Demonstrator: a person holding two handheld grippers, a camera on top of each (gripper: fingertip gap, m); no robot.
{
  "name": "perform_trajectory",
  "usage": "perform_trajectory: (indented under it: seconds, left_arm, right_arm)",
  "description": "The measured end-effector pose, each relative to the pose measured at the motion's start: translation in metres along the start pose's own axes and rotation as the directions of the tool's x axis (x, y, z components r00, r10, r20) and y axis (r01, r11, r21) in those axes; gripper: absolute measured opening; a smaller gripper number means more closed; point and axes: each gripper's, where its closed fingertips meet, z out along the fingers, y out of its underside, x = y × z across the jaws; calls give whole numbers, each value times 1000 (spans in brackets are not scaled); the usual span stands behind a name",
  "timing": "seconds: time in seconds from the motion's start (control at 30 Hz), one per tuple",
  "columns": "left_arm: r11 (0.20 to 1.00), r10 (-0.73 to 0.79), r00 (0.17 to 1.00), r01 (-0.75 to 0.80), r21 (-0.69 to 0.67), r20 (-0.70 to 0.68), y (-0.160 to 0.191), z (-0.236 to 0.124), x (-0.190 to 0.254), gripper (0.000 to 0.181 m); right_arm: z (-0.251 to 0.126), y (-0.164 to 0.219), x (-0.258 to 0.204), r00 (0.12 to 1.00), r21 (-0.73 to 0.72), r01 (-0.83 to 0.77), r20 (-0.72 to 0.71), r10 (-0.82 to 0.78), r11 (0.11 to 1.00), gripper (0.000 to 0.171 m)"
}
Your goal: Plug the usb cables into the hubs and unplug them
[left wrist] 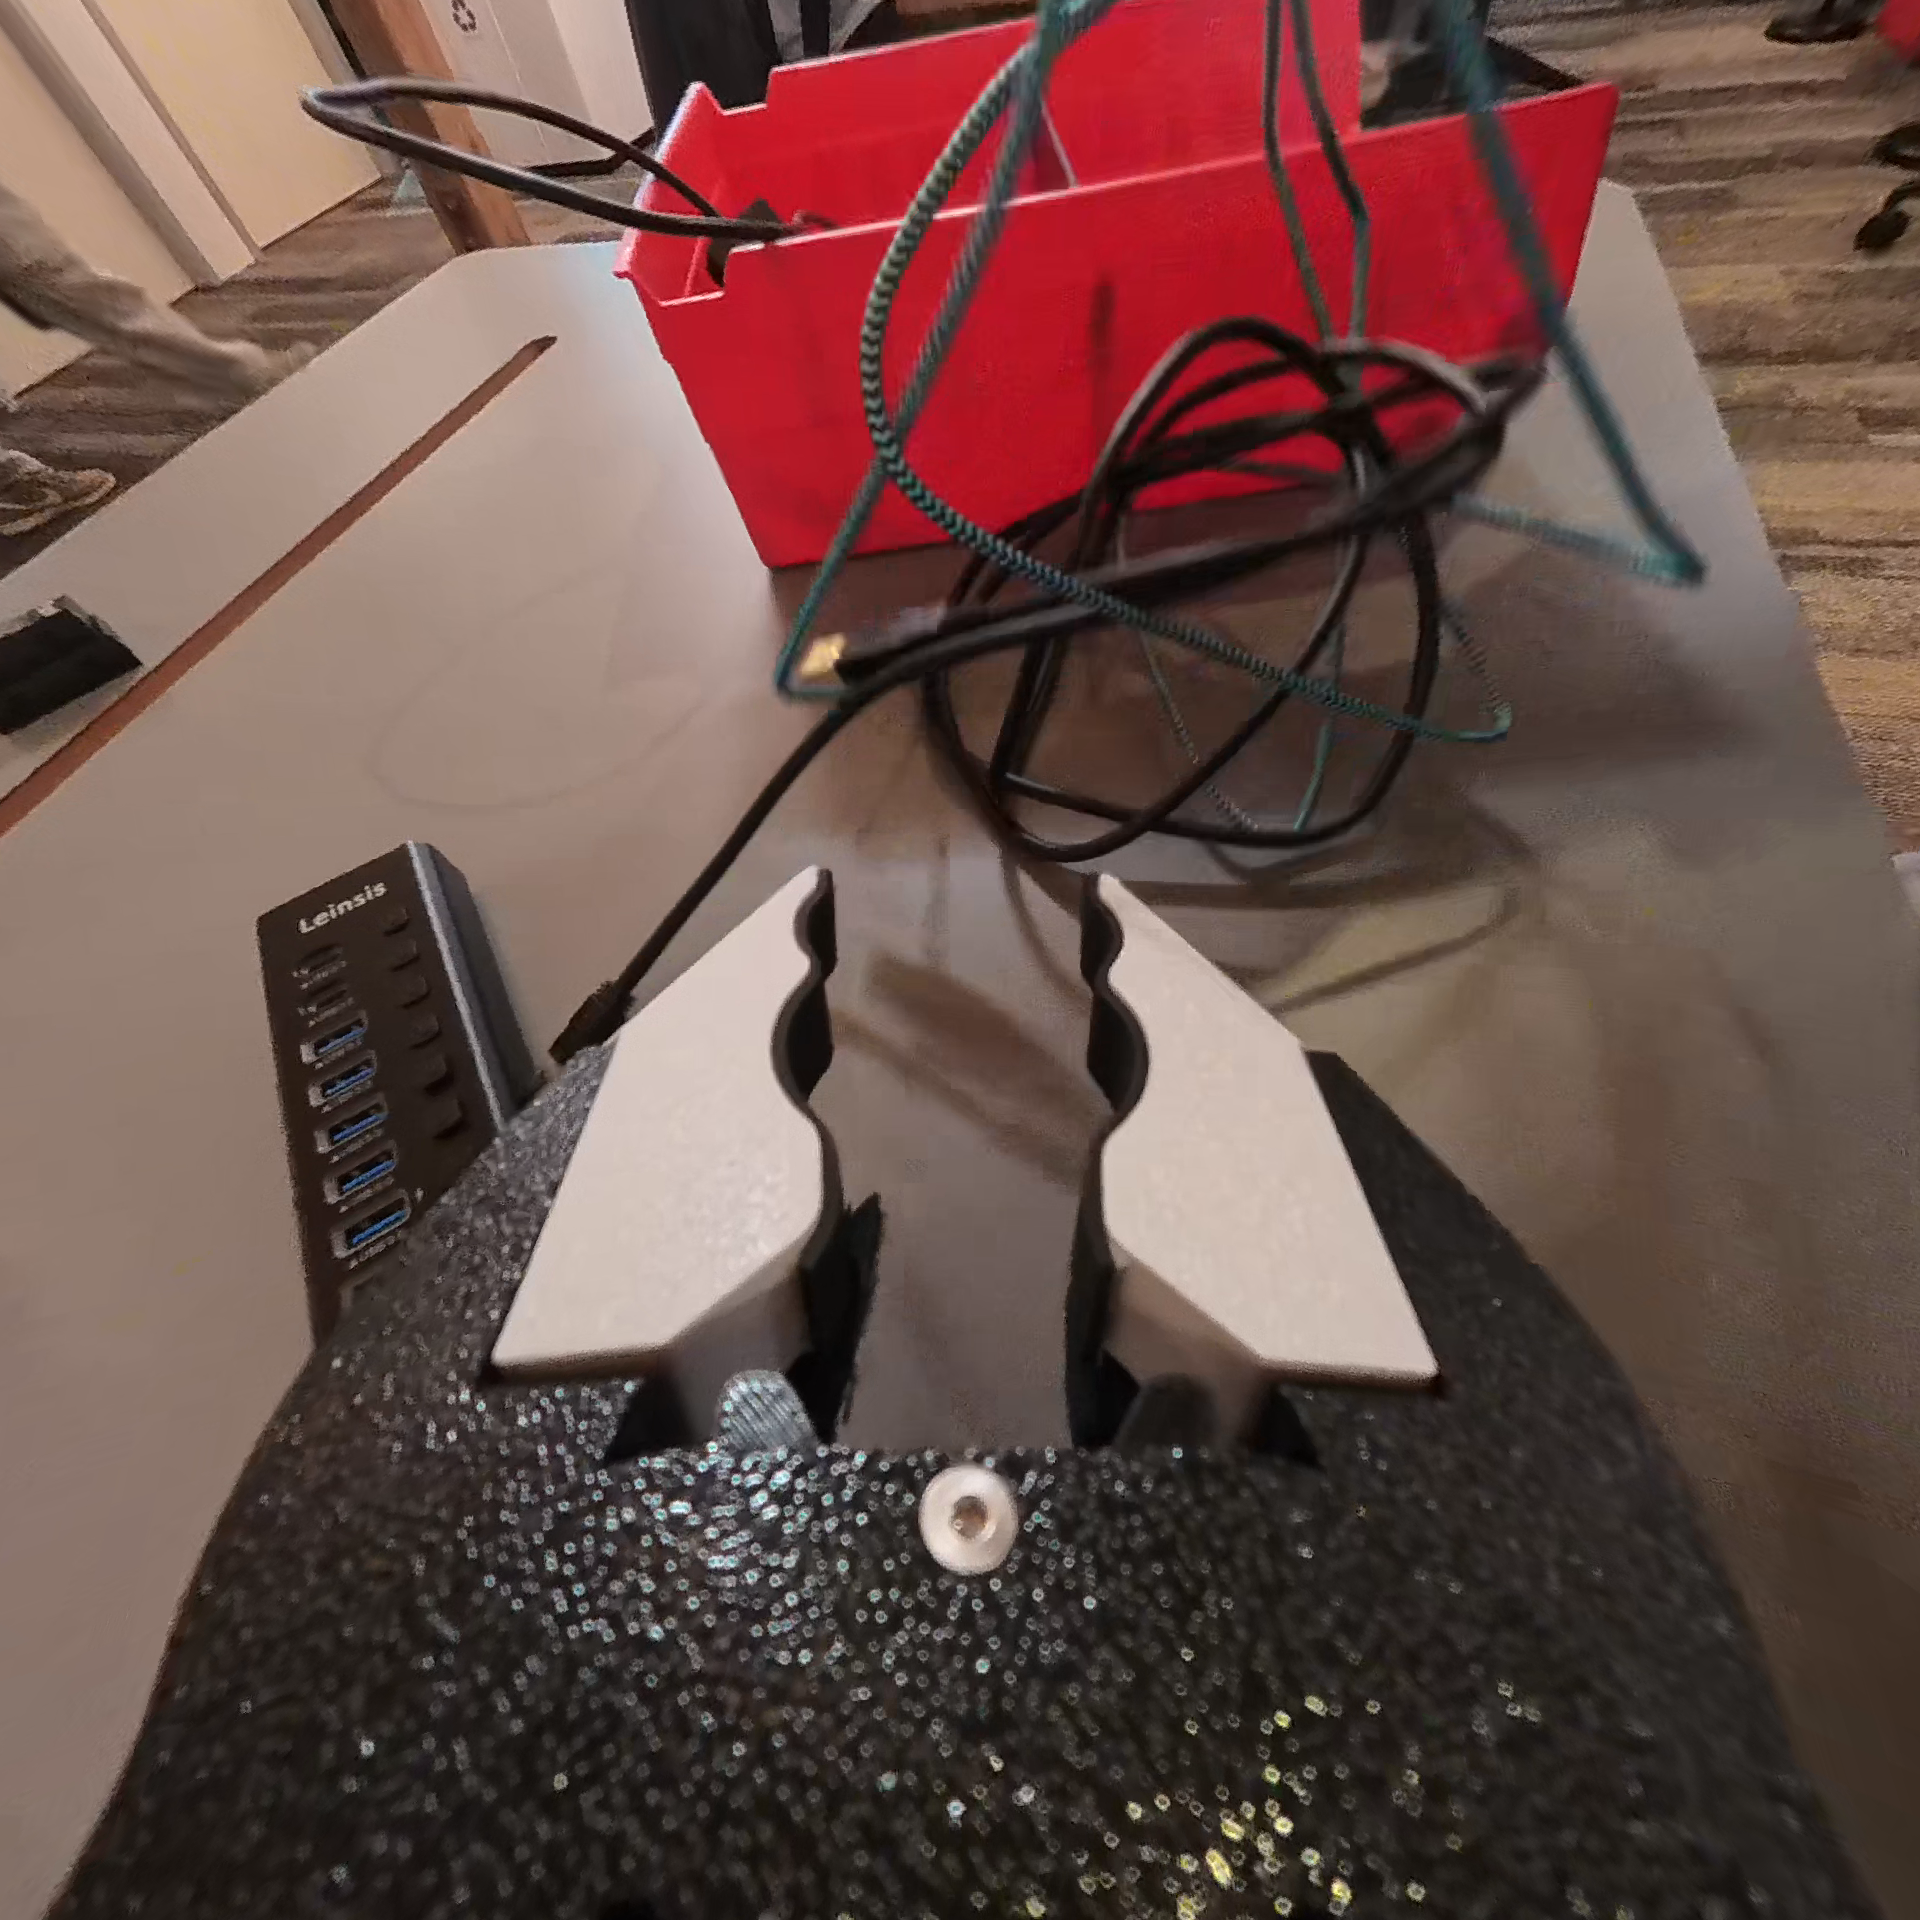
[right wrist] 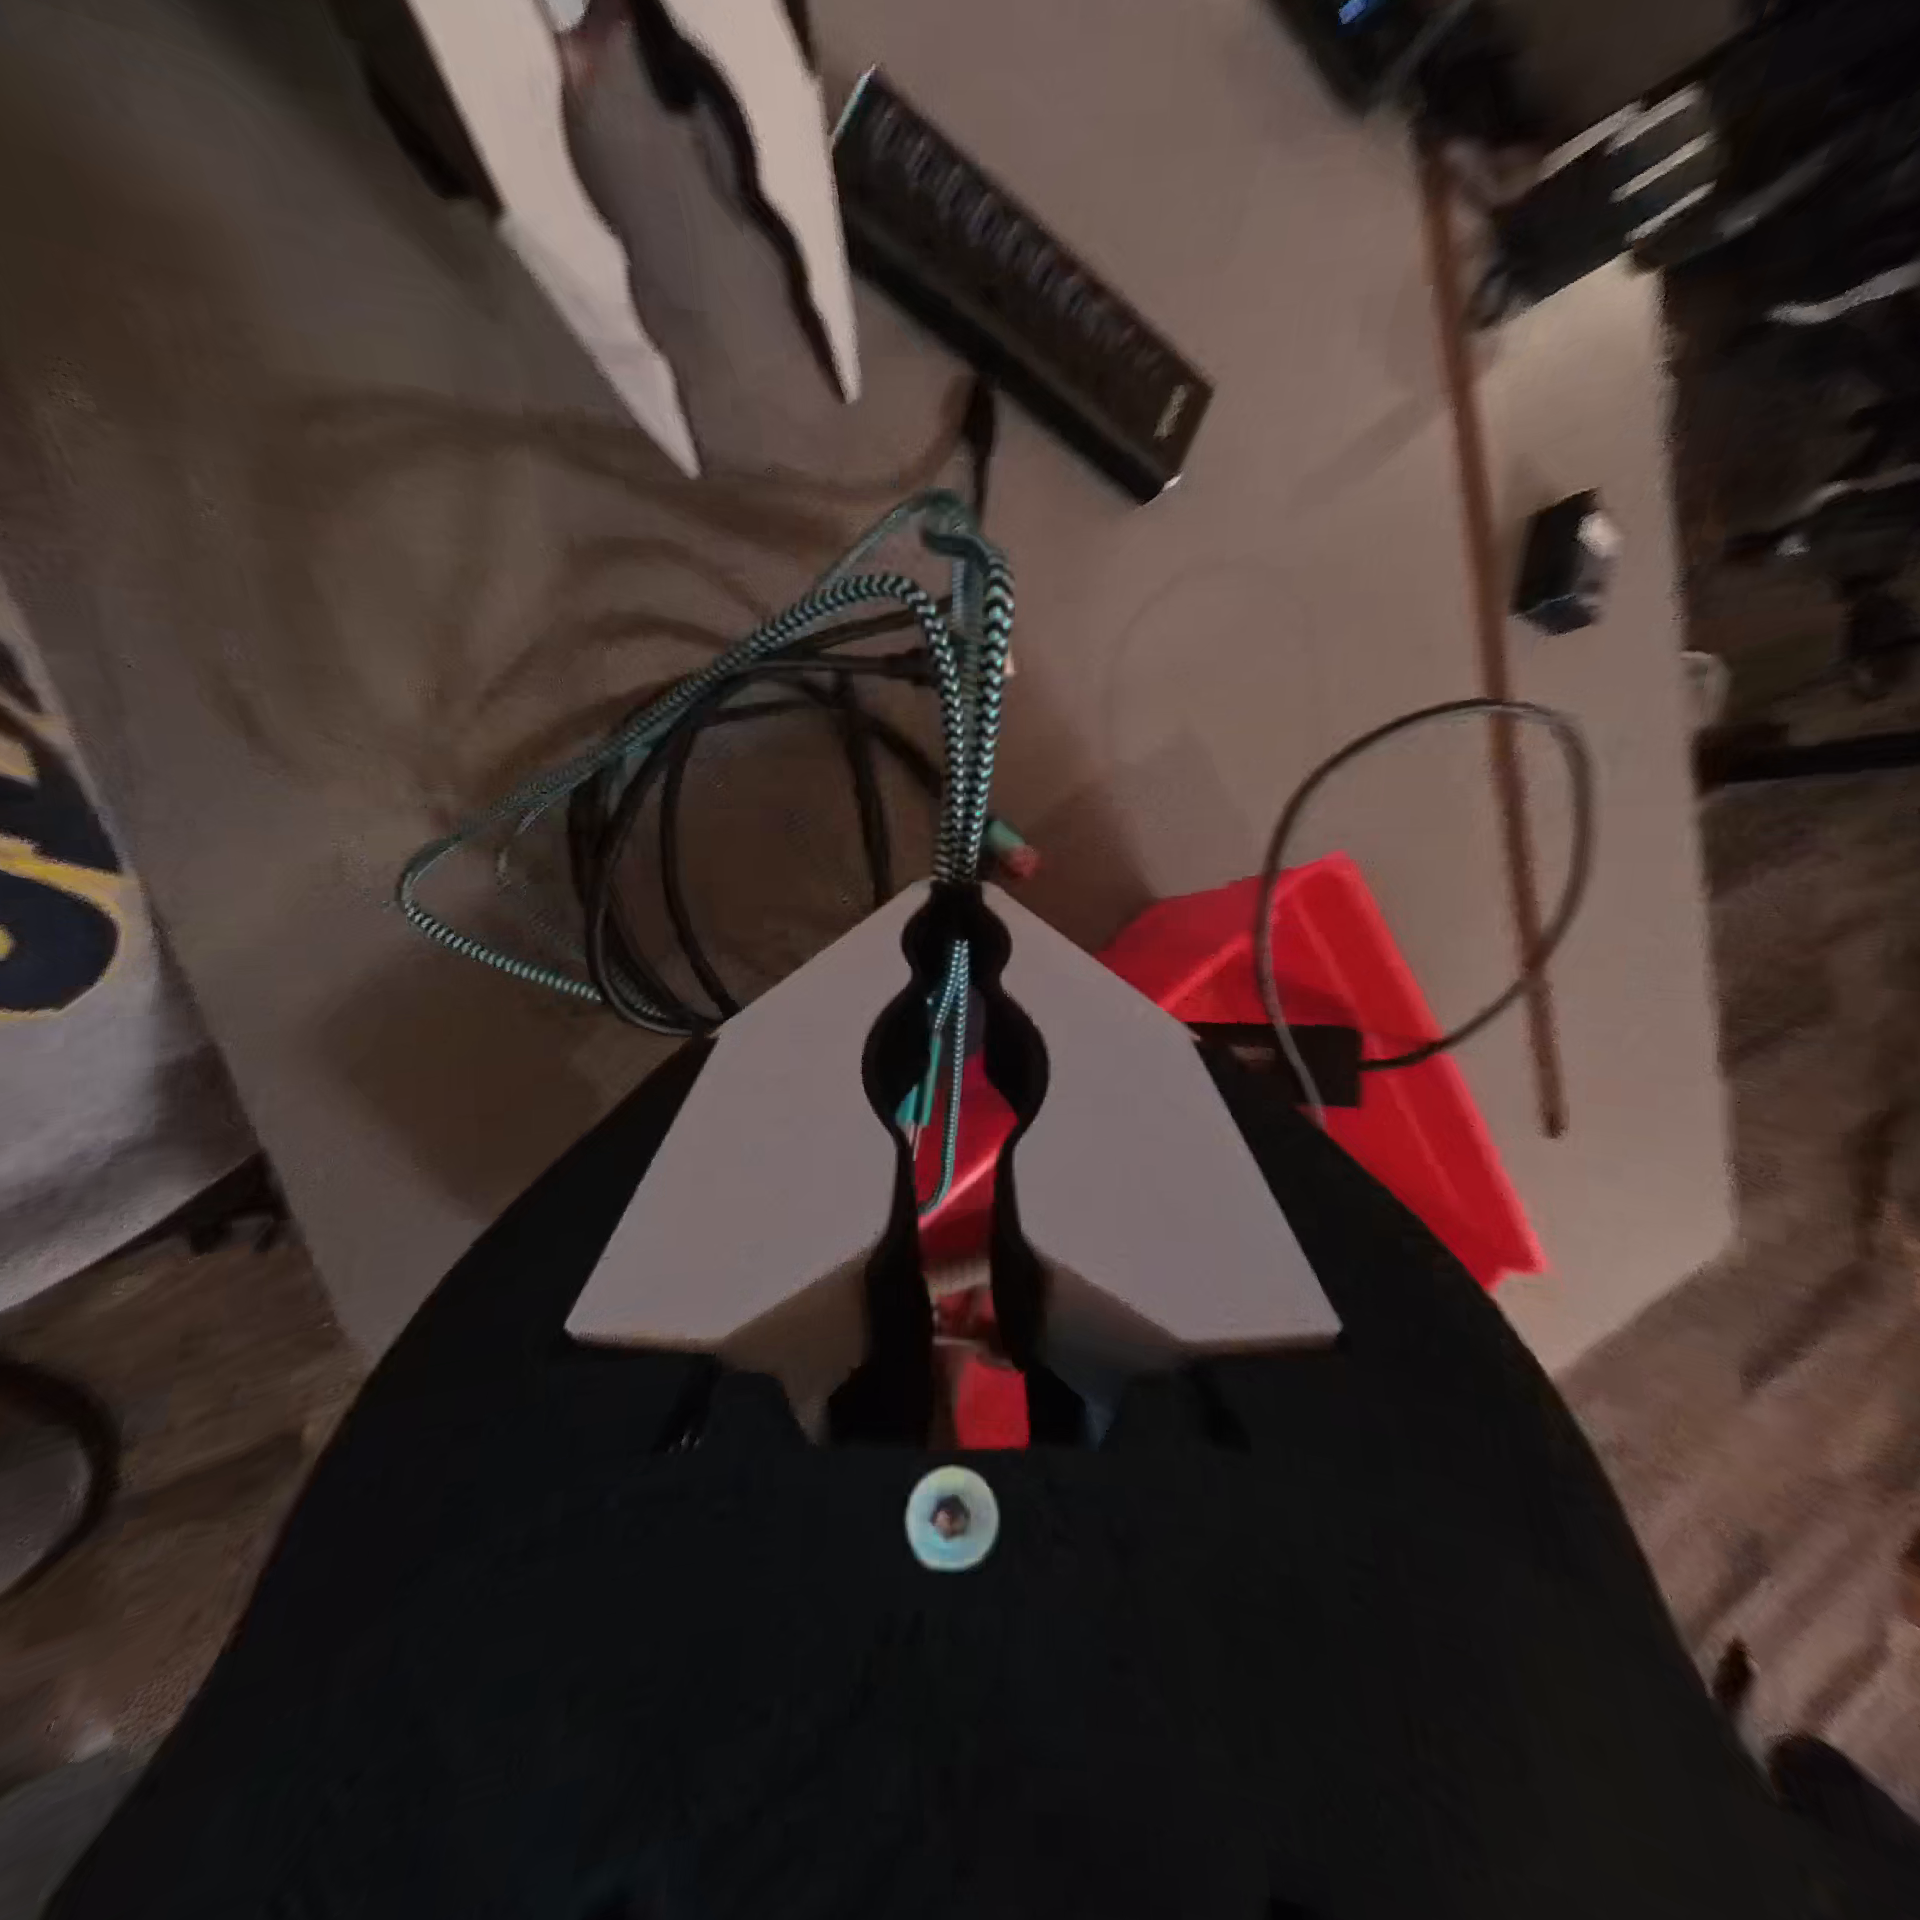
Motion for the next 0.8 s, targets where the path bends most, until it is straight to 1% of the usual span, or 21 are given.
perform_trajectory:
  seconds: [0.07,0.1,0.2,0.37,0.43,0.5,0.53,0.57,0.6,0.67,0.73,0.8]
  left_arm:
    - [1000,-10,1000,9,5,20,-1,-1,-4,45]
    - [1000,-17,999,17,10,29,-1,-2,-6,45]
    - [998,-52,998,51,34,44,-4,-5,-10,45]
    - [992,-105,992,99,85,70,-8,-9,-19,46]
    - [988,-118,987,106,115,107,-11,-12,-26,54]
    - [982,-122,978,95,166,167,-19,-16,-34,70]
    - [975,-126,975,88,203,184,-27,-16,-36,80]
    - [966,-133,977,90,241,169,-38,-12,-35,90]
    - [963,-129,985,97,251,111,-46,-4,-26,99]
    - [968,-115,993,112,224,0,-58,17,-7,110]
    - [966,-93,986,123,227,-138,-73,36,18,114]
    - [975,-52,977,94,200,-206,-81,54,37,113]
  right_arm:
    - [-33,-16,30,986,64,23,-168,-12,998,0]
    - [-52,-25,46,966,93,45,-258,-19,995,0]
    - [-109,-50,78,889,145,112,-457,-34,983,0]
    - [-176,-87,116,732,145,217,-678,-63,965,0]
    - [-207,-107,125,668,180,261,-743,-42,948,0]
    - [-230,-122,131,626,196,289,-780,-30,937,0]
    - [-237,-129,132,619,203,300,-785,-28,932,0]
    - [-241,-135,132,620,206,305,-784,-30,930,1]
    - [-244,-141,133,616,205,311,-787,-33,928,1]
    - [-249,-148,135,601,183,319,-798,-50,930,1]
    - [-255,-154,137,587,180,324,-808,-48,929,1]
    - [-266,-160,139,562,180,322,-827,-34,929,0]
